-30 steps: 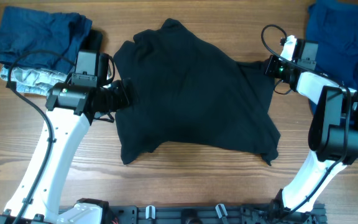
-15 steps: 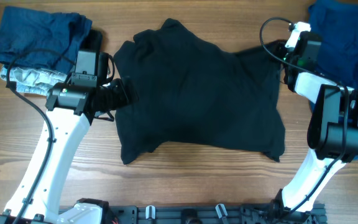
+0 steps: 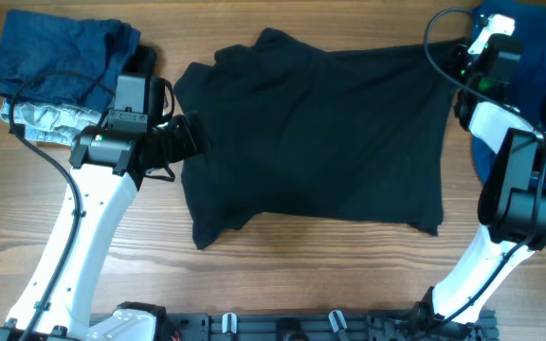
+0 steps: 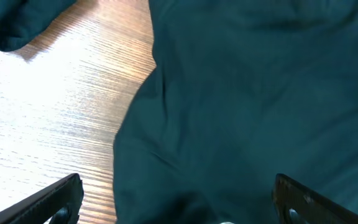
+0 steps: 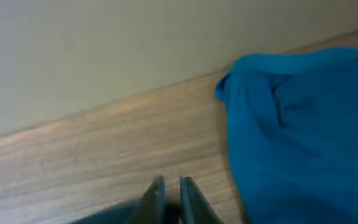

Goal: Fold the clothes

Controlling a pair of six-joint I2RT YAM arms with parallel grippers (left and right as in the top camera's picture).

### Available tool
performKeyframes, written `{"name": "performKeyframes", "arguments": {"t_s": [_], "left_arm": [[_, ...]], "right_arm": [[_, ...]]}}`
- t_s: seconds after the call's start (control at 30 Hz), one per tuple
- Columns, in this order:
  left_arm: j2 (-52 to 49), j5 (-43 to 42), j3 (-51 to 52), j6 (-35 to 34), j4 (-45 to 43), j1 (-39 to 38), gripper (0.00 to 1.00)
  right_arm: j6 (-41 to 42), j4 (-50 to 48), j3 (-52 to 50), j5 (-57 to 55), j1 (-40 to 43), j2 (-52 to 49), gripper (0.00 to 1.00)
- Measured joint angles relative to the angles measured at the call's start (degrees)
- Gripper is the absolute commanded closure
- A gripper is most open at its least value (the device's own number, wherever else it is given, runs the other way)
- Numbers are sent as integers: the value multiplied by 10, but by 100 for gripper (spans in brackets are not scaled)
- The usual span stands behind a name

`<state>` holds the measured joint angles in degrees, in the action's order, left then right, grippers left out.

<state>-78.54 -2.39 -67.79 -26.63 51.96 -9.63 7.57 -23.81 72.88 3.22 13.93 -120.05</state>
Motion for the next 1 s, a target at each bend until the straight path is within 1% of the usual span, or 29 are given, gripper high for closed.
{"name": "performKeyframes", "arguments": {"t_s": [0.13, 0.23, 0.33, 0.4, 0.5, 0.57, 0.63, 0.67, 0.8, 0.83, 0.93, 1.0], "left_arm": [[0, 0, 0, 0, -2, 0, 3], [0, 0, 0, 0, -2, 0, 2], [0, 7, 0, 3, -14, 0, 3], [-1, 10, 0, 12, -42, 0, 3], [-17, 11, 0, 23, -73, 0, 2], [-50, 10, 0, 26, -86, 2, 2], [-78, 11, 0, 31, -84, 5, 3], [-111, 11, -3, 35, -76, 8, 4], [-224, 11, -2, 35, -43, 22, 4], [-246, 11, -2, 33, -38, 28, 4], [-273, 10, -2, 31, -38, 43, 11], [-277, 3, -2, 30, -44, 46, 18]], "right_arm": [[0, 7, 8, 2, 0, 0, 1], [-1, 41, 9, 8, 0, 0, 0], [0, 120, 16, 51, 0, 1, 0], [1, 162, 21, 81, 0, 4, 0], [16, 253, 24, 129, -2, 29, 0], [30, 340, 27, 153, -10, 67, 0], [38, 400, 31, 162, -22, 96, 0], [42, 436, 31, 167, -31, 111, 0], [51, 526, 35, 179, -73, 134, 0], [52, 542, 35, 180, -80, 134, 0], [52, 560, 35, 180, -90, 134, 0], [52, 560, 35, 180, -90, 134, 0]]}}
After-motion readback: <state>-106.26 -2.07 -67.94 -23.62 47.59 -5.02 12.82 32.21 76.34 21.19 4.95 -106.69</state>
